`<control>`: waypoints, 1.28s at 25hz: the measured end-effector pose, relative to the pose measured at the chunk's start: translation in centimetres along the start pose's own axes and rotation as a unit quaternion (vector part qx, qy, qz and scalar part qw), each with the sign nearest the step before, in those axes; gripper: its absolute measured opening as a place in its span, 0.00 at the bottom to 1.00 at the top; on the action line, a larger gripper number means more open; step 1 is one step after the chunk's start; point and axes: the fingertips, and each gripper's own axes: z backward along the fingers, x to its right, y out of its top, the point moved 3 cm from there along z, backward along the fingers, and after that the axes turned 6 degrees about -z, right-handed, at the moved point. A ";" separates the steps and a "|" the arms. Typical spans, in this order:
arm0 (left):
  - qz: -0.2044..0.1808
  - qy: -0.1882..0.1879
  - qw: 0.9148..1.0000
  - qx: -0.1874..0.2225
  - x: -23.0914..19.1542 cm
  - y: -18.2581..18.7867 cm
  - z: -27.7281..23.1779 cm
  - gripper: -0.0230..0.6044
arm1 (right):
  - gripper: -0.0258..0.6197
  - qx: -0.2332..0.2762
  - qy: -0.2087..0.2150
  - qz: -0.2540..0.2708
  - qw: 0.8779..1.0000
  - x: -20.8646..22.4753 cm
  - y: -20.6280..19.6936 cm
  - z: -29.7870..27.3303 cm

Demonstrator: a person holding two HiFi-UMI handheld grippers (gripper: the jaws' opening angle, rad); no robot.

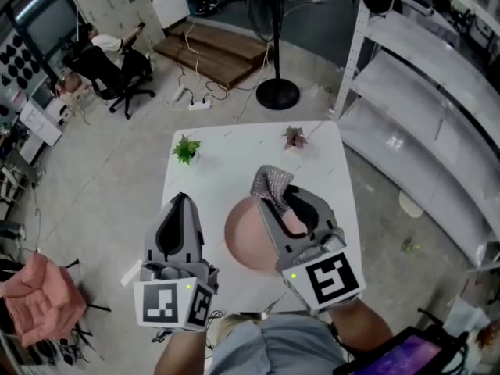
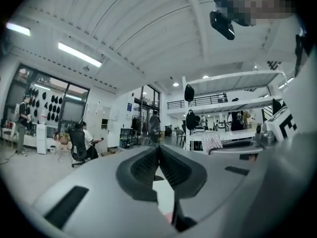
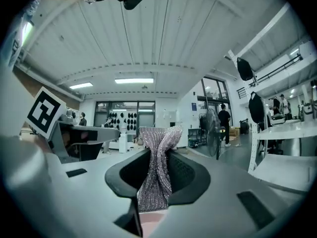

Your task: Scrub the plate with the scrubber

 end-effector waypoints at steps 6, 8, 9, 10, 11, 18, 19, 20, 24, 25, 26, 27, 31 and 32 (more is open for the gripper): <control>0.000 -0.030 0.999 0.013 -0.8 0.5 2.5 0.05 | 0.21 0.023 -0.027 0.020 0.999 -3.3 1.4 0.7; 0.002 -0.039 0.999 0.025 -1.5 0.8 3.1 0.05 | 0.20 0.021 -0.035 0.030 0.999 -4.4 1.4 0.6; 0.003 -0.043 0.999 0.030 -1.8 0.9 3.3 0.05 | 0.19 0.021 -0.038 0.034 0.998 -4.8 1.5 0.5; 0.005 -0.047 0.998 0.034 -2.2 1.0 3.5 0.05 | 0.19 0.023 -0.041 0.037 0.998 -5.3 1.6 0.5; 0.007 -0.052 0.998 0.039 -2.5 1.1 3.7 0.05 | 0.19 0.025 -0.045 0.040 0.998 -5.7 1.7 0.4; 0.023 -0.085 0.995 0.056 -3.3 1.5 4.1 0.05 | 0.19 0.035 -0.075 0.062 0.995 -7.6 2.0 0.9; 0.024 -0.089 0.994 0.057 -3.3 1.6 4.0 0.05 | 0.19 0.036 -0.077 0.064 0.994 -7.7 2.1 1.0; 0.024 -0.092 0.994 0.059 -3.2 1.7 4.0 0.05 | 0.19 0.037 -0.079 0.066 0.994 -7.8 2.2 1.0; 0.020 -0.108 0.992 0.066 -2.7 2.3 4.0 0.05 | 0.19 0.044 -0.086 0.068 0.993 -8.1 2.8 1.3; 0.020 -0.111 0.991 0.067 -2.6 2.5 4.1 0.05 | 0.19 0.046 -0.088 0.069 0.993 -8.1 2.9 1.4; 0.019 -0.113 0.991 0.067 -2.4 2.6 4.1 0.05 | 0.19 0.047 -0.089 0.069 0.993 -8.1 3.0 1.5; 0.018 -0.114 0.991 0.067 -2.3 2.6 4.0 0.05 | 0.19 0.048 -0.089 0.070 0.992 -8.0 3.0 1.7; 0.019 -0.116 0.991 0.070 -1.4 2.7 3.8 0.05 | 0.19 0.050 -0.088 0.072 0.992 -7.6 3.0 2.0; 0.019 -0.116 0.990 0.071 -1.2 2.7 3.8 0.05 | 0.19 0.051 -0.088 0.073 0.992 -7.4 3.0 2.1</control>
